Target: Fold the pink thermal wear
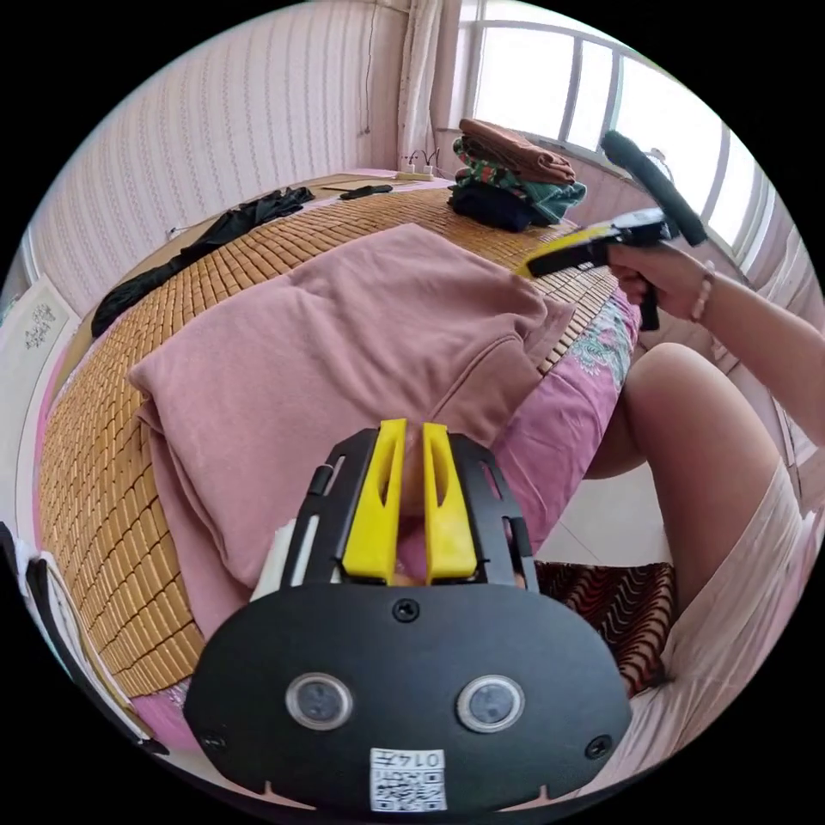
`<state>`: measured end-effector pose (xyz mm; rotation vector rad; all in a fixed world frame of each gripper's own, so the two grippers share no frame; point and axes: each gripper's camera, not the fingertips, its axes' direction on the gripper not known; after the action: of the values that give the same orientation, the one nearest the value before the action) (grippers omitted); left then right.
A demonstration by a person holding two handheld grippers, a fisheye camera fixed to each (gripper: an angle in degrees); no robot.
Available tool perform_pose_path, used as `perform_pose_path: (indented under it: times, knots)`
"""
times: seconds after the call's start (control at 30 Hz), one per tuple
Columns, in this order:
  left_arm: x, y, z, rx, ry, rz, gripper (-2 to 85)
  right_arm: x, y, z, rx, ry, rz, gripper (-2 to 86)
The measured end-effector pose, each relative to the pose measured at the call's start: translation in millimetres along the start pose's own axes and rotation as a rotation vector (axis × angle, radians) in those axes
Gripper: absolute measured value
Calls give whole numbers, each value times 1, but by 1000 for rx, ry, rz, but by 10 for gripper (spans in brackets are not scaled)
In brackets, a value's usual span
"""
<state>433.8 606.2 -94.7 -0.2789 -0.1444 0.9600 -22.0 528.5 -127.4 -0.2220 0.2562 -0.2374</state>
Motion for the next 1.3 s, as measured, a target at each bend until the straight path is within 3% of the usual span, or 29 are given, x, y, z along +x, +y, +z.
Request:
perform_pose_path:
  times: [0.2, 0.43, 0.53, 0.63, 0.87, 1.0, 1.17, 1.3]
  knots:
    - [43, -14, -8, 37, 96, 108, 118, 45, 57, 18, 19, -119, 138, 66]
    - [118, -76, 22, 39, 141, 244, 169, 92, 86, -8, 131, -415, 150, 26]
    - [133, -93, 47, -21, 107, 251, 112, 111, 98, -13, 163, -598, 172, 31]
    - [132, -94, 51, -37, 47, 238, 49, 125, 112, -11, 190, -561, 175, 48]
    - [125, -65, 16, -6, 108, 240, 43, 199, 131, 38, 253, -632, 493, 127]
    - [122, -44, -8, -4, 160, 261, 42, 207, 126, 57, 322, -688, 564, 159]
    - [117, -19, -27, 43, 239, 296, 44, 208, 129, 79, 287, -790, 569, 79]
    - [112, -16, -42, 74, 273, 295, 44, 224, 146, 49, 377, -818, 563, 47]
